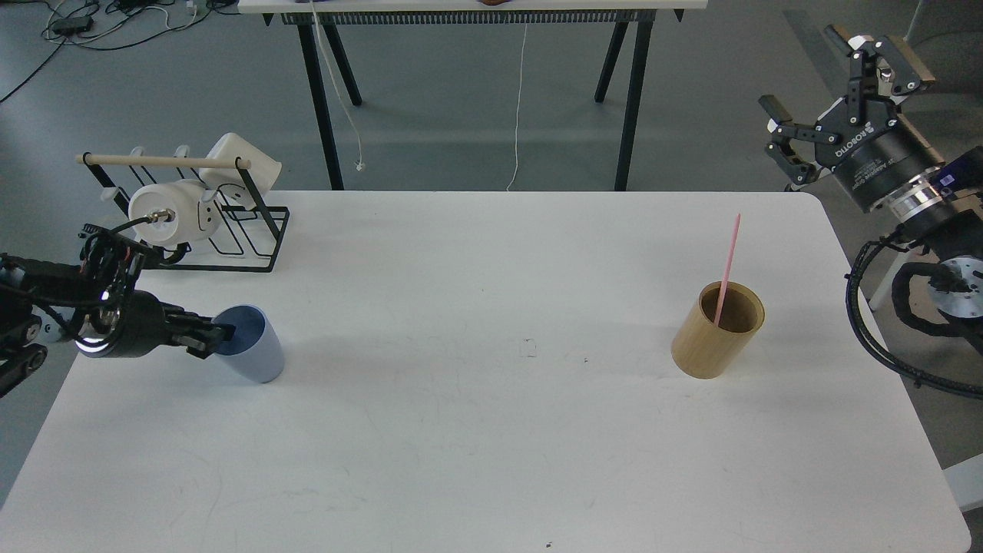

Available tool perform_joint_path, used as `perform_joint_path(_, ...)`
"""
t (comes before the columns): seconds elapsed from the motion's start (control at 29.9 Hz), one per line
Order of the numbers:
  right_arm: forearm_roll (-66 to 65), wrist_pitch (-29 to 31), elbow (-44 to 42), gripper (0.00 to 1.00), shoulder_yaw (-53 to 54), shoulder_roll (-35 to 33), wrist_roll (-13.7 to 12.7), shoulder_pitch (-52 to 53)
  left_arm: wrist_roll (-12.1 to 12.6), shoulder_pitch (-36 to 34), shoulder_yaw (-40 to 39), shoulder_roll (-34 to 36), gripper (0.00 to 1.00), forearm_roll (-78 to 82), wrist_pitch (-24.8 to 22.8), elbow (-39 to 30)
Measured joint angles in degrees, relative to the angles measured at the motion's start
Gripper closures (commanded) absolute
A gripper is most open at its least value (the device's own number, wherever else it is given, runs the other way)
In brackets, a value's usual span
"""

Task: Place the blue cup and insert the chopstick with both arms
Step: 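Lift the blue cup with the left gripper toward the table center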

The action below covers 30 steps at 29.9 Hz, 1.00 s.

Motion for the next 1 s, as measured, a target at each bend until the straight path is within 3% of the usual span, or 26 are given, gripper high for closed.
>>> perform_joint_path(0.27,-0.04,0.00,-0.46,0.06,0.17,-0.07,0.00,-0.02,0.00,-1.41,-3.73,0.50,1.00,-4.74,-0.01,-5.39)
perform_joint_path(0.43,-0.04,0.00,-2.08,0.06,2.21,-1.55,0.00,0.14,0.00,-10.13,-4.49,-2.72,1.00,-11.74,-0.01,-8.24)
perform_joint_path(0.6,0.53,0.00,-5.32,0.06,5.27,-4.04,0.00,0.16,0.00,-19.02,-1.57,-12.56,1.00,-12.38,0.00,-1.23)
perform_joint_path(0.74,0.78,0.00,-8.54,0.06,5.65,-5.38,0.00,-0.26,0.00,-25.87,7.42,-22.36,1.00,-12.08,0.00,5.41)
perform_joint_path(1.0,0.74,0.00,-10.52,0.06,5.65,-5.83,0.00,-2.55,0.00,-28.68,17.03,-35.41,1.00,-6.99,0.00,12.40)
